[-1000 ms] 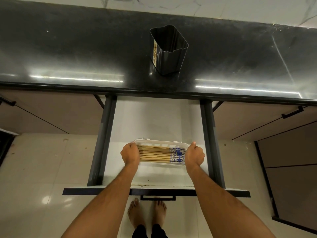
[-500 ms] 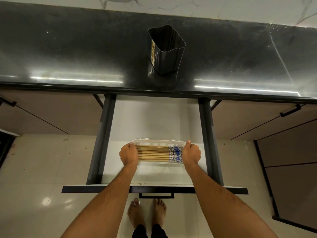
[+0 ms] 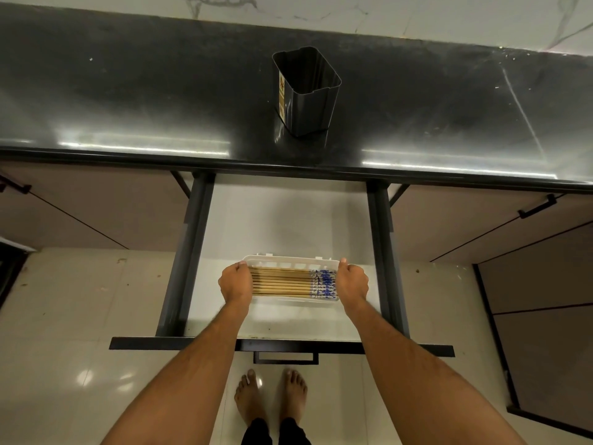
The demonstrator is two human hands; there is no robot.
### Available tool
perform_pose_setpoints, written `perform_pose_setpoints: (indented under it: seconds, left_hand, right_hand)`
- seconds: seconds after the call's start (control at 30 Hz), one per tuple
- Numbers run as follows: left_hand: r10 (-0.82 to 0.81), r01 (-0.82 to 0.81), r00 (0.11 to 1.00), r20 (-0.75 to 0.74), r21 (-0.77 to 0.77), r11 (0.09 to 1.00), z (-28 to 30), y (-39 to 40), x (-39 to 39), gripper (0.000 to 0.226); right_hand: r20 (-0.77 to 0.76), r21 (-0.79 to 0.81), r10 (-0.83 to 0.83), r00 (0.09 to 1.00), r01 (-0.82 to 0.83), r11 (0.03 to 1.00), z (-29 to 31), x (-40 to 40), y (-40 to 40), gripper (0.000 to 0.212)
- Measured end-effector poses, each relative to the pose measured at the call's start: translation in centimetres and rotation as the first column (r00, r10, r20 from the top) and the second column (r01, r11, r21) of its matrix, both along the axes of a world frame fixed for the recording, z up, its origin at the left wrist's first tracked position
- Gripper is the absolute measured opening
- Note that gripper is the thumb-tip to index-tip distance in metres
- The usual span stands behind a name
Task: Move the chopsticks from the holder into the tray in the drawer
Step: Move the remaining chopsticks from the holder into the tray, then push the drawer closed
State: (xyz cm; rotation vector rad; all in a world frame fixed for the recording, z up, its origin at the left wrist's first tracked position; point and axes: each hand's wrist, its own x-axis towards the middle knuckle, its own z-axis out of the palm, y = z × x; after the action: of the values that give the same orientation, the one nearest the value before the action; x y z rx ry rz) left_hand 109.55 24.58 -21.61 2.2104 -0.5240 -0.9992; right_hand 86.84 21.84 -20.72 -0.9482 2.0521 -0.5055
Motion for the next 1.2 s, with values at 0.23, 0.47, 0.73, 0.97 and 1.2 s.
perform_pose_setpoints:
  seconds: [0.23,0.47,0.73,0.97,1.2]
  left_hand:
    - [-0.162,0.161,0.984,0.079,0.014,0.987,1.6,0.6,0.5,0.033]
    - [-0.461,0.586,0.613,0.642,0.021,0.81,5.0,2.7,0.0,0.034]
    - [-0.515,0.769,0.311,0.799,0.107,0.63,8.4,6.9,-1.3,0.047]
    - [-0.497,0.818,0.291,0.818,0.057,0.572,10.0,15.6,-1.4,0.046]
    - [-0.477,0.831,0.26,0.839,0.057,0.553,9.1,23.2,-1.5,0.045]
  right_hand:
    - [-0.06,0.004,0.237,0.97,-0.237,0.971,1.3,-0.5,0.7,0.048]
    - [-0.35,-0.068,0.514,0.783,-0.569,0.82,4.0,0.4,2.0,0.05]
    - [-0.709,-0.095,0.53,0.465,-0.808,0.582,7.6,1.6,6.9,0.06]
    - [-0.763,-0.139,0.474,0.44,-0.828,0.543,9.9,2.7,16.0,0.057]
    - [-0.751,-0.182,0.475,0.459,-0.835,0.519,9.4,3.3,23.5,0.052]
